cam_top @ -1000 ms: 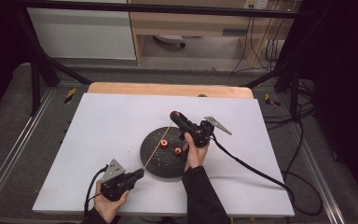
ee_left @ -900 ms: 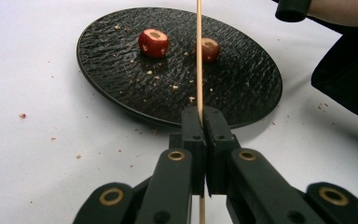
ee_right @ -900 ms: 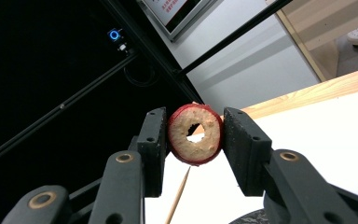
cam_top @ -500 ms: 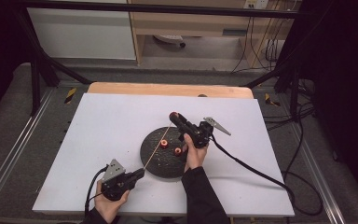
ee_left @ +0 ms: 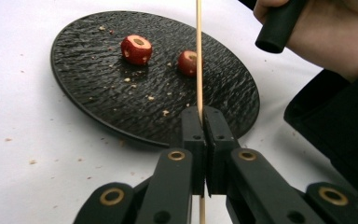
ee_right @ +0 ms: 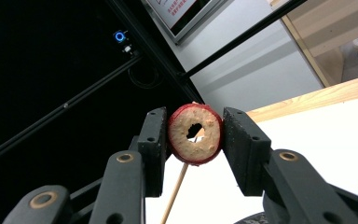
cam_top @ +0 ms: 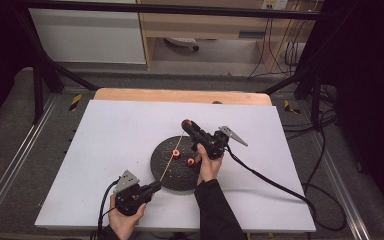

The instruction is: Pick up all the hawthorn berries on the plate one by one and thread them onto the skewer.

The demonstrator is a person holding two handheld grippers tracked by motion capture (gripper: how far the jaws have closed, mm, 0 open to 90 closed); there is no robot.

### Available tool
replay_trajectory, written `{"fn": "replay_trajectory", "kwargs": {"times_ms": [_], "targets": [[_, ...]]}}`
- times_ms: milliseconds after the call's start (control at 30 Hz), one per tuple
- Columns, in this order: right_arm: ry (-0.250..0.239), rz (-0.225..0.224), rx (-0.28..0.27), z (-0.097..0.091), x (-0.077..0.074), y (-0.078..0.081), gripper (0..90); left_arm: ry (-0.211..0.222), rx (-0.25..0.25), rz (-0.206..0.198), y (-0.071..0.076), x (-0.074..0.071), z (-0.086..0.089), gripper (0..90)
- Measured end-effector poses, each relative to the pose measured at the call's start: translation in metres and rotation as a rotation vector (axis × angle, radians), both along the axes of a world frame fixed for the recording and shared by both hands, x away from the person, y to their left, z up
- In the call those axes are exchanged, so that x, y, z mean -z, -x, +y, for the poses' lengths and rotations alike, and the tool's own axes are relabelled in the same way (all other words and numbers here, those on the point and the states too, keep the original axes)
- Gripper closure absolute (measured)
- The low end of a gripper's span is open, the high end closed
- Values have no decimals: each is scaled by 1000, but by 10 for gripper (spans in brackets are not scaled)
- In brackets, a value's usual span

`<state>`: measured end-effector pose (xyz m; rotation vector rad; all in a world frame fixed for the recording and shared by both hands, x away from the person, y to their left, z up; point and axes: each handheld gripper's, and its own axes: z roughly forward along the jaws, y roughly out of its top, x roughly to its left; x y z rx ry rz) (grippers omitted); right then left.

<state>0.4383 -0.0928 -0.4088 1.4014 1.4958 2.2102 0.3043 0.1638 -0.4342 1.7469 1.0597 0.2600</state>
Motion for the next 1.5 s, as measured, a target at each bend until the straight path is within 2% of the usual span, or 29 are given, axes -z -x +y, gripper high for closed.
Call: {"fn": "replay_trajectory", "kwargs": {"times_ms": [67, 167, 300, 467, 533, 1067, 1500], "targets": [[-4, 2, -7, 0, -1, 1, 616, -1, -4, -6, -2, -1, -3, 884], [-7, 14, -15, -1, -2, 2, 616, 16, 0, 8, -5, -3, -5, 885], [-17, 33, -33, -1, -2, 2, 616, 17, -6, 10, -12, -5, -7, 887], [-14, 55, -52, 0, -1, 4, 617, 5, -18, -4, -20, -10, -10, 887], [-10, 67, -61, 1, 1, 4, 617, 5, -18, 5, -23, -13, -12, 887], [56, 69, -123, 5, 4, 18, 616, -31, -5, -44, -54, -31, -28, 886], [95, 84, -166, 9, 9, 29, 616, -31, 5, -72, -64, -34, -33, 886]]}}
